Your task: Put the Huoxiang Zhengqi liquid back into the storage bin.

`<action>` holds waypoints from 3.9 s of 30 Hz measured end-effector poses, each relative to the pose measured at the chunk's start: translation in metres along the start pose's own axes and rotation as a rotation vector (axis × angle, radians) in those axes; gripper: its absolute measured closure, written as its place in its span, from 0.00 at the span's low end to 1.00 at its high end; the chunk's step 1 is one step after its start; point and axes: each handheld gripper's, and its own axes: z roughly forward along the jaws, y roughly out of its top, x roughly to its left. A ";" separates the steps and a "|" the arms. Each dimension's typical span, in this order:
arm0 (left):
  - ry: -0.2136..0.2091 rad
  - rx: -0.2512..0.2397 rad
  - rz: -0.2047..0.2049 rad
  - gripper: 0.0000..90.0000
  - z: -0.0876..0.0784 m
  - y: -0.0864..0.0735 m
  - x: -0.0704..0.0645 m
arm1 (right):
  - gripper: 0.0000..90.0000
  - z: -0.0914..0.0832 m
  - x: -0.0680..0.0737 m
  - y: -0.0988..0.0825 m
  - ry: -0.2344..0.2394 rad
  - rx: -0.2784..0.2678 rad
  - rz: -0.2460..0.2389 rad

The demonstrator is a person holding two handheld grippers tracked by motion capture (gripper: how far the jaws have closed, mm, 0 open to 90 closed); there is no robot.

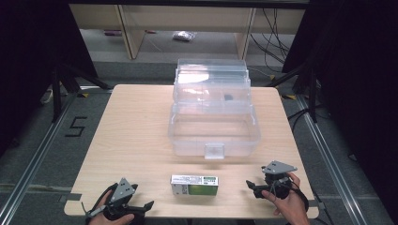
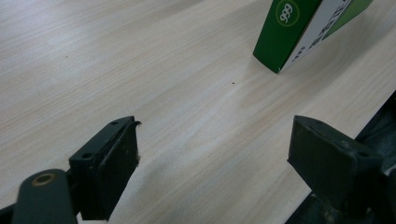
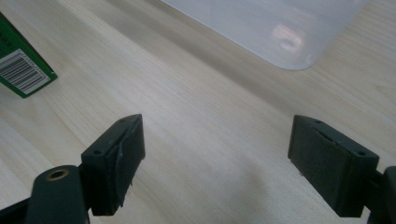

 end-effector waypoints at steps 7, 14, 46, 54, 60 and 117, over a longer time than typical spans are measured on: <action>0.005 0.004 0.004 0.17 0.002 0.000 0.001 | 0.21 0.000 0.003 0.003 0.040 0.020 -0.040; -0.002 0.007 0.001 0.17 0.002 -0.001 0.000 | 0.21 0.004 0.007 0.011 0.076 0.055 -0.091; -0.004 -0.003 -0.011 0.17 0.005 -0.001 -0.001 | 0.19 -0.009 0.043 0.044 0.134 0.068 -0.272; -0.003 -0.004 -0.029 0.17 0.006 -0.001 -0.001 | 0.19 -0.010 0.047 0.052 0.139 0.072 -0.297; 0.008 0.002 -0.019 0.17 0.005 -0.001 0.000 | 0.19 -0.011 0.054 0.062 0.146 0.077 -0.332; -0.001 -0.009 -0.025 0.17 0.003 -0.001 0.000 | 0.22 0.052 0.147 0.144 0.236 0.400 -0.669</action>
